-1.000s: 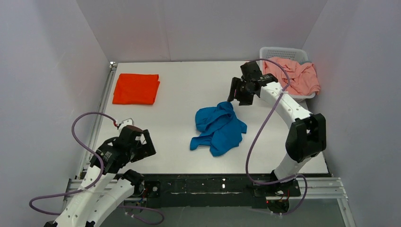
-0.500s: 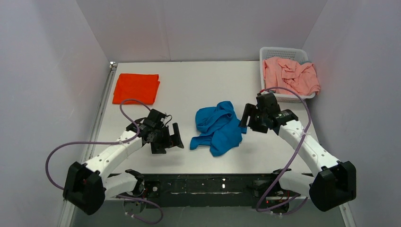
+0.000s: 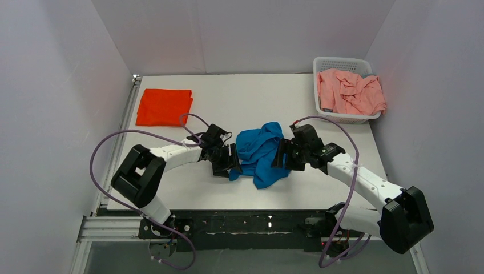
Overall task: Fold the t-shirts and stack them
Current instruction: Flatten out the tshirt
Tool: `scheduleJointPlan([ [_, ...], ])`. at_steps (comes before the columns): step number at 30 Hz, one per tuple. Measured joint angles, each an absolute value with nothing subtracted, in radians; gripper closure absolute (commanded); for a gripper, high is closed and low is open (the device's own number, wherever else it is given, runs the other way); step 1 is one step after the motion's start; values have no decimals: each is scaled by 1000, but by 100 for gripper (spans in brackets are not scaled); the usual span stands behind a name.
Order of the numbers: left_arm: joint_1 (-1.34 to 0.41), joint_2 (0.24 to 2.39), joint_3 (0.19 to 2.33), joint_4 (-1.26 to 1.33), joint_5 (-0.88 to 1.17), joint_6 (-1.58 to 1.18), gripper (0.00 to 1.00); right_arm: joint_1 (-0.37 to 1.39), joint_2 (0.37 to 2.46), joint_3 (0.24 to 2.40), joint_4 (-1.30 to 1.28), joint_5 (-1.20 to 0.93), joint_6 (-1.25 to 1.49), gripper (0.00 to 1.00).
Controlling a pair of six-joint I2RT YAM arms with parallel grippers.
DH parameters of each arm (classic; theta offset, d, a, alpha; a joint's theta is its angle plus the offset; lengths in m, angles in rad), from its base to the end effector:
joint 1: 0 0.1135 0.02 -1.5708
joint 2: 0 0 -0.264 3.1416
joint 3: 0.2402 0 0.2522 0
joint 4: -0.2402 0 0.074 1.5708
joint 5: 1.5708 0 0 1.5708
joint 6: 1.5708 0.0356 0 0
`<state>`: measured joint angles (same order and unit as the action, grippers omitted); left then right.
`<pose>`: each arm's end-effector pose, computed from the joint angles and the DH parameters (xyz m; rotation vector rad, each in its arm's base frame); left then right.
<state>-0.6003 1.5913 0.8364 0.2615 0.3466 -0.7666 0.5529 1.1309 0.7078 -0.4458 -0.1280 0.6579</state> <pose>0.2734 -0.2018 0.2024 0.0477 2.2580 -1.1527 0.1901 0.1226 0.2230 0.0742 2.5539 0.6668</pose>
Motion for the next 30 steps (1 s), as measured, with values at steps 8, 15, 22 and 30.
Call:
scheduleJointPlan([
  [8,-655,1680,848,351,389,-788,100,712,1271,795,-431,-82,617,37],
  [15,-659,1671,847,335,361,-789,100,818,1429,896,-448,-47,531,38],
  [22,-661,1664,840,337,353,-802,100,864,1547,940,-469,39,509,50],
  [30,-661,1643,828,327,331,-806,100,864,1581,942,-493,132,529,99],
])
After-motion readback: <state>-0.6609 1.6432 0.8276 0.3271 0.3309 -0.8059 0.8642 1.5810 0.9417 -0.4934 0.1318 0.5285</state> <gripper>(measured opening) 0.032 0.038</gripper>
